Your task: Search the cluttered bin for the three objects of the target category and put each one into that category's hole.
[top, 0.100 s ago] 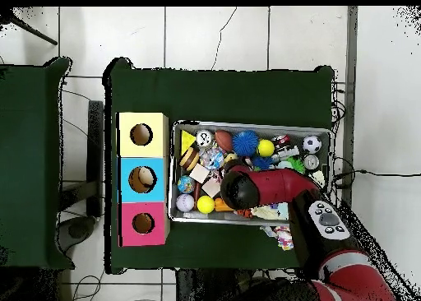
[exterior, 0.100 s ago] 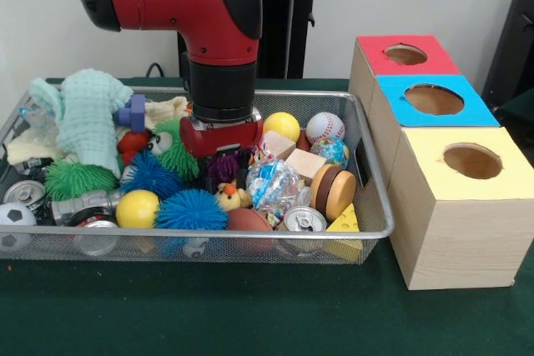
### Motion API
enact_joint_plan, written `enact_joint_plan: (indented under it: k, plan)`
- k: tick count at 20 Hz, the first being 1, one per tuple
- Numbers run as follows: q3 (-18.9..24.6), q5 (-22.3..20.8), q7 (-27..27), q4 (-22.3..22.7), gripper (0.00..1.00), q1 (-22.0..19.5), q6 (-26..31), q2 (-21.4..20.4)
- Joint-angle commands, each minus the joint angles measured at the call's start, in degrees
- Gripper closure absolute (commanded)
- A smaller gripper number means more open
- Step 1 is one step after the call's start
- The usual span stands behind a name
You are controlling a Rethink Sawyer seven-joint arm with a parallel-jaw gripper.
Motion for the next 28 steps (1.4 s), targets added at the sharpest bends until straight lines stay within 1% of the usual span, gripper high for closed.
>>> enact_joint_plan:
  k: [1, 5, 7, 10, 12, 13, 14, 16, 17, 19, 22, 28]
  plan:
    - [4.8, 1.9, 7.3, 3.8, 1.00, -0.8, -1.0, 1.4]
    - [5.2, 1.3, 6.3, 4.4, 1.00, -1.5, -0.8, 0.9]
    - [4.6, 0.5, 4.6, 4.2, 1.00, -1.0, 1.3, 0.6]
    - [5.7, 0.8, 3.8, 4.7, 1.00, -1.6, 2.2, -0.1]
    - [7.0, 1.4, 3.3, 6.0, 1.00, -2.5, 2.9, -1.6]
    - [8.1, 2.2, 3.5, 7.4, 1.00, -3.2, 3.2, -3.2]
    - [10.0, 3.7, 3.0, 9.7, 1.00, -4.7, 5.0, -6.1]
    - [12.5, 5.7, 2.5, 12.8, 1.00, -6.7, 7.2, -10.3]
    - [13.7, 7.1, 1.7, 14.5, 1.00, -7.7, 9.3, -13.0]
    - [15.5, 8.9, 0.7, 16.5, 1.00, -9.1, 11.9, -15.8]
    - [16.7, 10.4, -0.4, 17.8, 1.00, -10.1, 14.1, -17.9]
    - [17.0, 11.2, -1.0, 18.6, 1.00, -10.6, 16.9, -20.8]
